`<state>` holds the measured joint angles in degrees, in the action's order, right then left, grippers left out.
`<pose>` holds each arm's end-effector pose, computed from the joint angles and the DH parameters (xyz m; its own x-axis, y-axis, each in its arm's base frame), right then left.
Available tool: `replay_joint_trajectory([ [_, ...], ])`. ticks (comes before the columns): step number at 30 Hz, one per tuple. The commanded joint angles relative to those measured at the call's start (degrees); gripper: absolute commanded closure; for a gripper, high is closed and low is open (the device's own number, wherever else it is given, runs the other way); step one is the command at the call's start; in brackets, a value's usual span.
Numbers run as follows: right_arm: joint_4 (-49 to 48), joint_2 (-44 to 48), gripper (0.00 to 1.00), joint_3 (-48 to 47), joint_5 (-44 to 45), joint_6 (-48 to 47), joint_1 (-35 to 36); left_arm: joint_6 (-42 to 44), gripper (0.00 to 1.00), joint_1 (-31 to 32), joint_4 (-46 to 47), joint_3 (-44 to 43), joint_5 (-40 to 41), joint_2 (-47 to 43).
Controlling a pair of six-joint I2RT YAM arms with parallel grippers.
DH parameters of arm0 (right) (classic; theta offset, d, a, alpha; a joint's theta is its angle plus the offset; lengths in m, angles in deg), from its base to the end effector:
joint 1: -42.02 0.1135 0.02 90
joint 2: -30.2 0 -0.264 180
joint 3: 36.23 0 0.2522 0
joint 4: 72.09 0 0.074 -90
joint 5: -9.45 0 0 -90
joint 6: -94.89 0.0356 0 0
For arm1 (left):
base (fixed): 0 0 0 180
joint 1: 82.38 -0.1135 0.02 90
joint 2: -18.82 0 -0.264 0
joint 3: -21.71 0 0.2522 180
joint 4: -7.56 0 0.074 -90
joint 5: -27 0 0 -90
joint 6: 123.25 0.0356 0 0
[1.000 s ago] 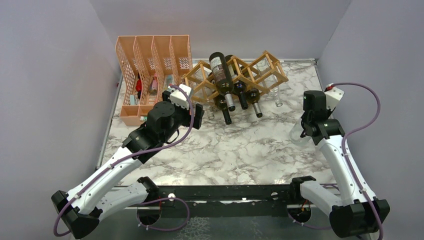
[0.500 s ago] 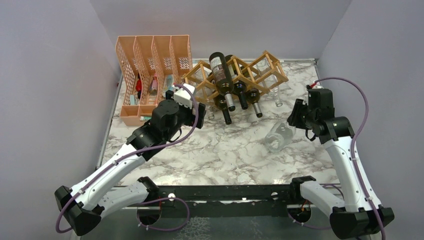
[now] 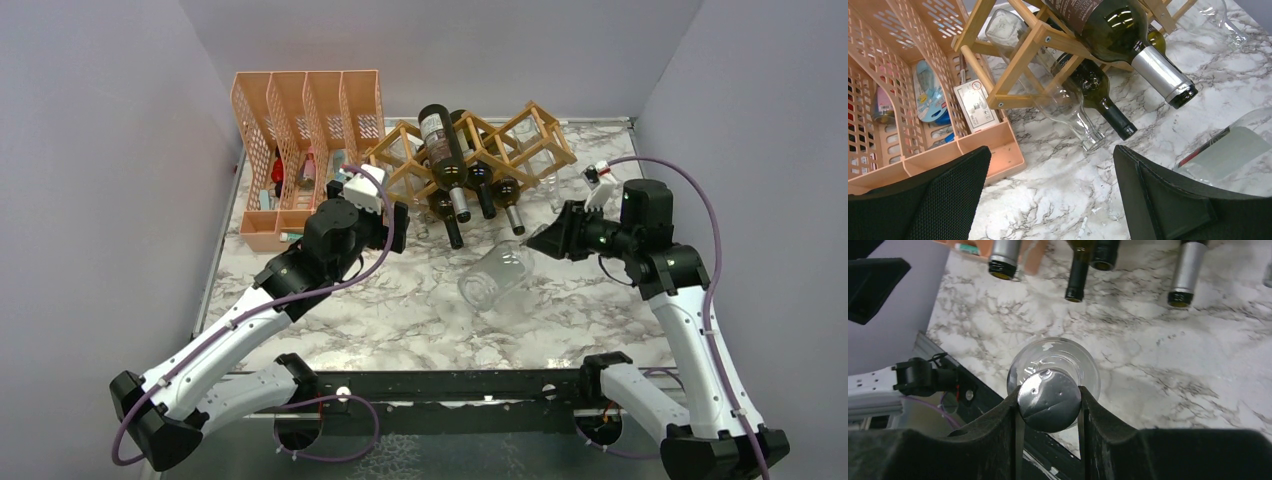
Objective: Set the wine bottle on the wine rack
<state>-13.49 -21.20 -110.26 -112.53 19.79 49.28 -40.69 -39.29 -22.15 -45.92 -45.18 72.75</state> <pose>0.1686 0.0405 0.3557 -0.7000 0.1307 -0.7021 -0.3647 0.7799 0.5087 0.1632 -0.1378 0.3569 -0.2561 0.0708 -0.9641 0.4058 0.9130 -0.0408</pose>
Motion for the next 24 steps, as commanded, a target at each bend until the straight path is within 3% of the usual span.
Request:
replay_joint_trajectory([
  [1,-17.53,2.41,0.99,0.35,-14.03,6.11,1.62,-1.96,0.01,-0.02,1.51,-1.92,2.3,-1.54],
  [5,-21.62,0.99,0.99,1.22,-11.91,8.83,7.32,-2.39,0.01,-0.04,1.59,-2.06,2.3,-1.4],
  [13,-30.22,-5.62,0.99,1.66,6.89,11.17,30.25,-2.66,0.01,-0.09,1.11,-2.29,3.14,-1.75],
  [24,-45.48,-18.71,0.99,-1.34,20.36,12.18,43.75,-3.02,0.01,-0.04,-1.11,-1.43,5.47,-4.28],
])
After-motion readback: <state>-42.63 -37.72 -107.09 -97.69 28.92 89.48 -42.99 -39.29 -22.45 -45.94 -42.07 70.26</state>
